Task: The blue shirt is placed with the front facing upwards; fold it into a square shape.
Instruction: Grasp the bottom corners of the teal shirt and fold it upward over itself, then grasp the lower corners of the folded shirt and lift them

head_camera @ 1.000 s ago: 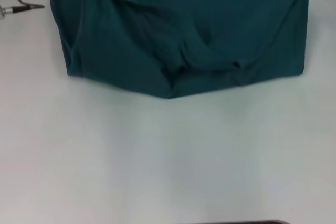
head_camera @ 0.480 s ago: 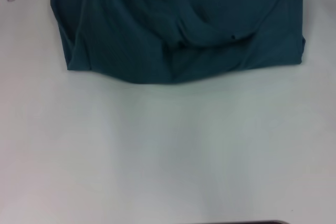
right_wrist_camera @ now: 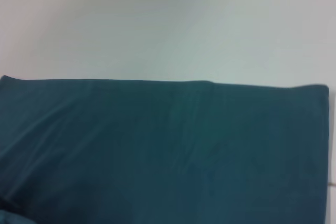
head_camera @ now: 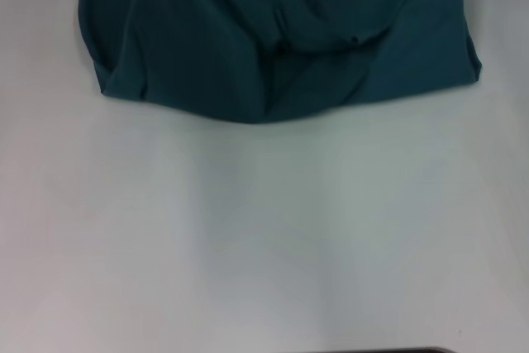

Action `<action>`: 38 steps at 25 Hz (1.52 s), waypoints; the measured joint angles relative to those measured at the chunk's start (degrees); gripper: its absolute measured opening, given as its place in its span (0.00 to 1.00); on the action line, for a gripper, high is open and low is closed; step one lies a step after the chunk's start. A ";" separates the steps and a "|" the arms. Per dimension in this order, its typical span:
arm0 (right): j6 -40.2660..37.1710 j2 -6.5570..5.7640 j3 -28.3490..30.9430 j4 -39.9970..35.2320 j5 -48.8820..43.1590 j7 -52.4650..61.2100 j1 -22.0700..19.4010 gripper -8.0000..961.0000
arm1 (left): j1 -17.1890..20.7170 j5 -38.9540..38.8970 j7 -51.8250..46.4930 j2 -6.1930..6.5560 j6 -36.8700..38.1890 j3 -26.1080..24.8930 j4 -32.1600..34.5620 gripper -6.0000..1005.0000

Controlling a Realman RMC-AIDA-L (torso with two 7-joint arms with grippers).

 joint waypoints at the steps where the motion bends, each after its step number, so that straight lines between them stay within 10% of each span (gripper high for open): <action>1: 0.59 0.09 -0.01 -0.02 -1.09 0.43 0.56 0.02 | -0.15 0.03 -0.31 0.02 -0.52 0.31 -0.01 0.02; 38: 9.52 1.84 -6.18 1.31 -4.11 1.42 2.36 0.07 | 1.99 0.54 -6.93 -0.01 -10.28 7.62 -0.67 0.03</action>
